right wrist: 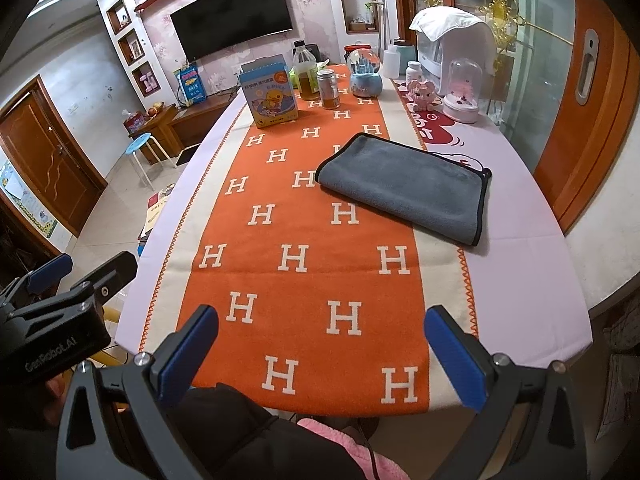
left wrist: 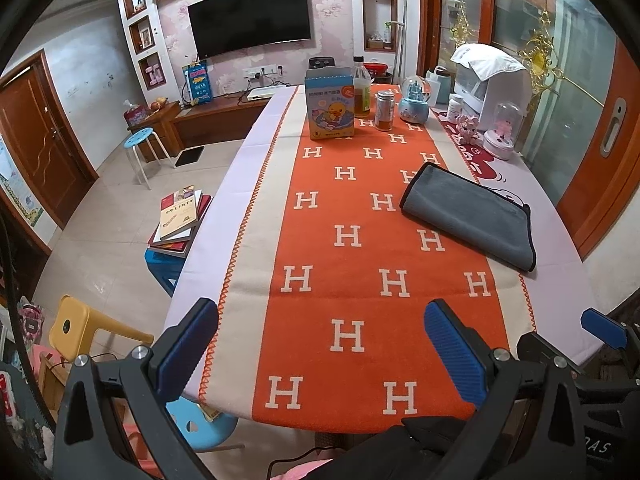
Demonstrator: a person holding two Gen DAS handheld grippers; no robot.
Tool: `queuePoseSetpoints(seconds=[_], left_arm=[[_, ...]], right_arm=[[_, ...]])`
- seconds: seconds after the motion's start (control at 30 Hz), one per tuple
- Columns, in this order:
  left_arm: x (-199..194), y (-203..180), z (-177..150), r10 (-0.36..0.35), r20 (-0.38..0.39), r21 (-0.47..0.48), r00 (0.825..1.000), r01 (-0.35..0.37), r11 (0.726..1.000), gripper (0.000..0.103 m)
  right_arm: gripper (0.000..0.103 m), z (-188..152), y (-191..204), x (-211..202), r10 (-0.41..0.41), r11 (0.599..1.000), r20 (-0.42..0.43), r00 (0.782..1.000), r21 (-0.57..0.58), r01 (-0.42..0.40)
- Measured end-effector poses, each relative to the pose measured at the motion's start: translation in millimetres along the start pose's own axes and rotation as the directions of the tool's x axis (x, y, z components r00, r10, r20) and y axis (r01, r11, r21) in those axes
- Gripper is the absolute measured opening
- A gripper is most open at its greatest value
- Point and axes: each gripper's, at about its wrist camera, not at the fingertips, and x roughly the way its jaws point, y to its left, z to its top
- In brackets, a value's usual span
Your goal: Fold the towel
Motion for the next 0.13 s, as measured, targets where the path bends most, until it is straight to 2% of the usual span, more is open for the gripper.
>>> queuePoseSetpoints(seconds=[0.13], left_arm=[[-0.1, -0.5, 0.0, 0.001, 0.0, -0.001, 1.0, -0.001, 1.0, 0.102]], right_arm=[[0.103, 0.7, -0.8, -0.6, 0.001, 1.0, -0.001, 1.0, -0.001, -0.001]])
